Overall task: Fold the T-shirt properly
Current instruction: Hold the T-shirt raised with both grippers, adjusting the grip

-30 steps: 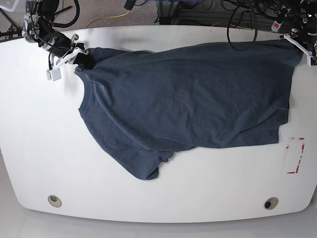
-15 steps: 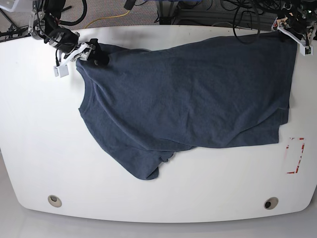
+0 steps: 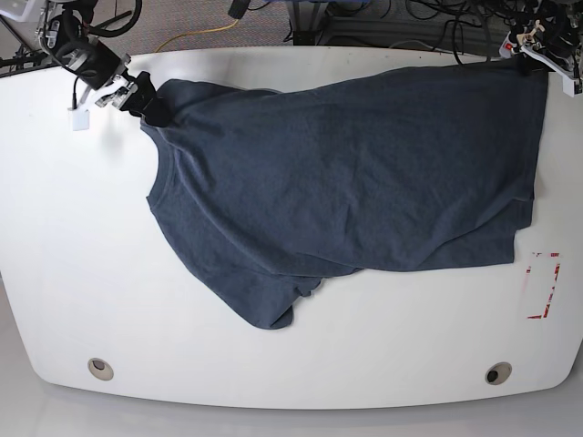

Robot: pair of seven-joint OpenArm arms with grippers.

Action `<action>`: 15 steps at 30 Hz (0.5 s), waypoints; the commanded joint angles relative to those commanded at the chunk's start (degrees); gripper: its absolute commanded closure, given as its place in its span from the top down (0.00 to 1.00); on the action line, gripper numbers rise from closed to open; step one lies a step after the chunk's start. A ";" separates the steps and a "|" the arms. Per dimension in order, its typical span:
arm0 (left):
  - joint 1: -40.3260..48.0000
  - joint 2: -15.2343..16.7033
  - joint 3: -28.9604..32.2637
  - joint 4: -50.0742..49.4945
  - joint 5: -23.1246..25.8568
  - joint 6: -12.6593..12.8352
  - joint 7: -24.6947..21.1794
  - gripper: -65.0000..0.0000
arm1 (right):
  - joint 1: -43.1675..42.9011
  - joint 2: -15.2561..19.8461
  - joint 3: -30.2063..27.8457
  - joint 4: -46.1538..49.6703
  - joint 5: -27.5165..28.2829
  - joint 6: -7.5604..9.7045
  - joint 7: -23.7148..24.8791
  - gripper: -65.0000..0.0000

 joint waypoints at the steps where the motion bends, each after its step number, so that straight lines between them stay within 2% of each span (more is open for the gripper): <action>1: 0.00 0.00 0.00 0.62 0.00 0.00 0.00 0.52 | -0.53 -0.09 0.09 0.00 0.00 0.00 0.00 0.67; 4: 0.00 0.18 0.26 4.31 0.00 0.00 0.00 0.52 | -1.85 -0.26 0.00 0.35 -0.09 -0.09 0.00 0.67; 8: 0.00 0.35 0.26 8.70 0.09 0.00 0.00 0.52 | -2.81 -3.16 0.18 -0.26 -1.23 -0.53 0.09 0.66; 15: 0.00 0.00 0.00 11.08 0.35 0.00 0.00 0.52 | -1.93 -7.47 -0.09 -1.05 -10.90 0.00 0.09 0.66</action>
